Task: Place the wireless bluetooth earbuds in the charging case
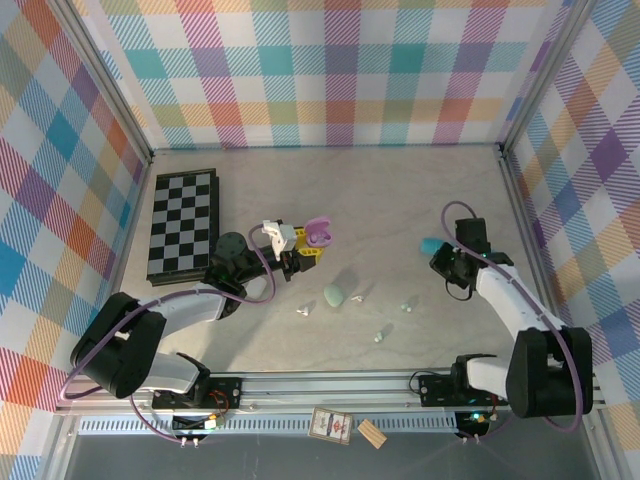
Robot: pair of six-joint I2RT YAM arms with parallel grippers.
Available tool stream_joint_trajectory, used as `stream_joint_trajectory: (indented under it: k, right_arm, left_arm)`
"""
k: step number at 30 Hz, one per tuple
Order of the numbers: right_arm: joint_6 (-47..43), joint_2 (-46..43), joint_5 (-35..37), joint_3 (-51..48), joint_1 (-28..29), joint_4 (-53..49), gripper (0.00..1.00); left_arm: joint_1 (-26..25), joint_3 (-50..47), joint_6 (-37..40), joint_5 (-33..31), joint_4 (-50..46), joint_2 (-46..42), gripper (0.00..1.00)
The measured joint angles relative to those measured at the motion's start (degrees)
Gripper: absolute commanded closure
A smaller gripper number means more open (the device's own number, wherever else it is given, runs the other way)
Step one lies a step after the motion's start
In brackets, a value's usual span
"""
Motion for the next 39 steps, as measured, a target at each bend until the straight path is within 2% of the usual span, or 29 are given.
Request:
stream_joint_trajectory:
  k: [8,13,18,26,35,39]
  right_arm:
    - [-6.3,2.3,2.1,6.9,9.3,-5.3,0.76]
    - [-9.8,11.4,2.3,11.6,15.3,-6.7,0.75]
    - [-11.7,22.1,2.6,17.1,19.9,-7.1,0.75]
    - [-13.2,33.4,2.3,23.0,20.7,-6.5,0.74]
    - [-13.3,32.8,2.1,22.2,20.7,-4.1,0.68]
    - [-14.6,29.5,0.0,19.8,20.6,-2.6,0.6]
  left_arm:
    - [0.0,0.0,0.0,0.2,0.0,0.3,0.69]
    - [0.0,-0.1,0.0,0.0,-0.1,0.0,0.69]
    - [0.0,-1.7,0.2,-0.7,-1.7,-4.2,0.69]
    - [0.0,-3.9,2.0,-2.0,-8.1,-11.1,0.68]
    - [0.0,-3.9,2.8,-2.5,-10.7,-11.6,0.68]
    - [0.0,-3.9,2.8,-2.4,-10.7,-11.0,0.68]
